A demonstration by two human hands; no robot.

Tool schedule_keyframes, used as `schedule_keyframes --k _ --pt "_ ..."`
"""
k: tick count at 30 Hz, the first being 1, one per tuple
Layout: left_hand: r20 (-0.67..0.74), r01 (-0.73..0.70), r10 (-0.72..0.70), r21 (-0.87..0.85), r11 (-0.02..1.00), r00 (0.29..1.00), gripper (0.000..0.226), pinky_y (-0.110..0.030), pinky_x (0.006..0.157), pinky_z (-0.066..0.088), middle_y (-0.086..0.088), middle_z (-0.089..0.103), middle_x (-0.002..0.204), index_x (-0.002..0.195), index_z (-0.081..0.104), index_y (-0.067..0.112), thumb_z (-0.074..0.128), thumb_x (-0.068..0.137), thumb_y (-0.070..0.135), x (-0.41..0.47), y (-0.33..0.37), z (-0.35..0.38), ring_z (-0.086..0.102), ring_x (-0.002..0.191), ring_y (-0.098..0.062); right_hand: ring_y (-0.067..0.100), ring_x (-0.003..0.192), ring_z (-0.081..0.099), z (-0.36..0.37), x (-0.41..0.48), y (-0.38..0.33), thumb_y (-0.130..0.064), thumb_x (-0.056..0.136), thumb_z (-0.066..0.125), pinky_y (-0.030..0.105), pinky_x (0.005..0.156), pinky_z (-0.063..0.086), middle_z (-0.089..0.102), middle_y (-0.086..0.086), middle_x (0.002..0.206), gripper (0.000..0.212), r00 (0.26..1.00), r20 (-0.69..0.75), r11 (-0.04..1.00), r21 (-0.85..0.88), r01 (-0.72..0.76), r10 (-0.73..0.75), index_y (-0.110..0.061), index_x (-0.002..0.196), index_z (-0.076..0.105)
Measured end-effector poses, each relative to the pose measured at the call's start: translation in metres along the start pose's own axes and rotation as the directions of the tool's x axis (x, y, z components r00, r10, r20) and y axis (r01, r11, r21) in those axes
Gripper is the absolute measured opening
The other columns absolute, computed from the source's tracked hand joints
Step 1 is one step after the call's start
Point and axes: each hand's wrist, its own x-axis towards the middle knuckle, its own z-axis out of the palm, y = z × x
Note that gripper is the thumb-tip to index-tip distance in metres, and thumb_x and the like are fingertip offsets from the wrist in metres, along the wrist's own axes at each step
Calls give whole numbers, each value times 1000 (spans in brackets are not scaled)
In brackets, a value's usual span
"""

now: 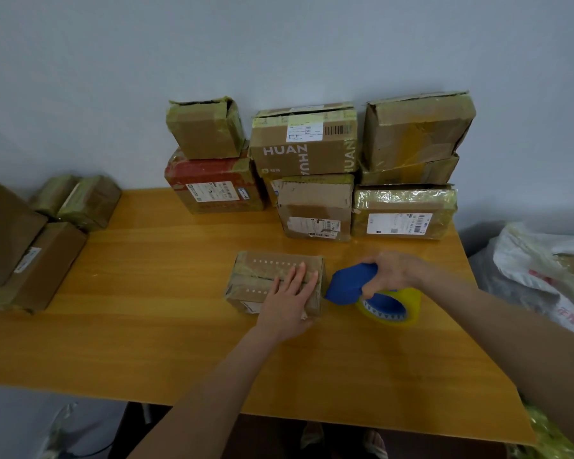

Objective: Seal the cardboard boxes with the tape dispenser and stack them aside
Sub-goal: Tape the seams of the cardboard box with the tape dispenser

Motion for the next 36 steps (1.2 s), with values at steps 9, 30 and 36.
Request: schedule_keyframes --k 9,30,36 --pt "-160 134 -177 -248 959 971 78 -37 119 2 2 3 162 154 14 23 32 92 68 1 12 -6 4 148 -15 17 86 62 2 -13 10 -23 68 81 29 70 49 65 1 95 38 969 -224 886 463 13 103 -21 101 63" --pt "1 -198 198 -54 979 980 73 -31 113 -14 8 -13 156 151 11 42 56 94 35 -25 -18 -11 -9 147 -17 21 104 62 -4 -31 10 -5 73 75 33 84 52 63 3 117 59 933 -335 531 818 220 130 -30 124 59" --pt "11 -233 234 -86 969 972 79 -31 115 -8 12 -4 158 151 15 39 60 91 15 -14 -30 -26 -6 147 -16 22 98 68 -17 -41 1 -8 64 81 29 68 55 70 1 112 63 961 -271 412 882 227 49 -34 120 64"
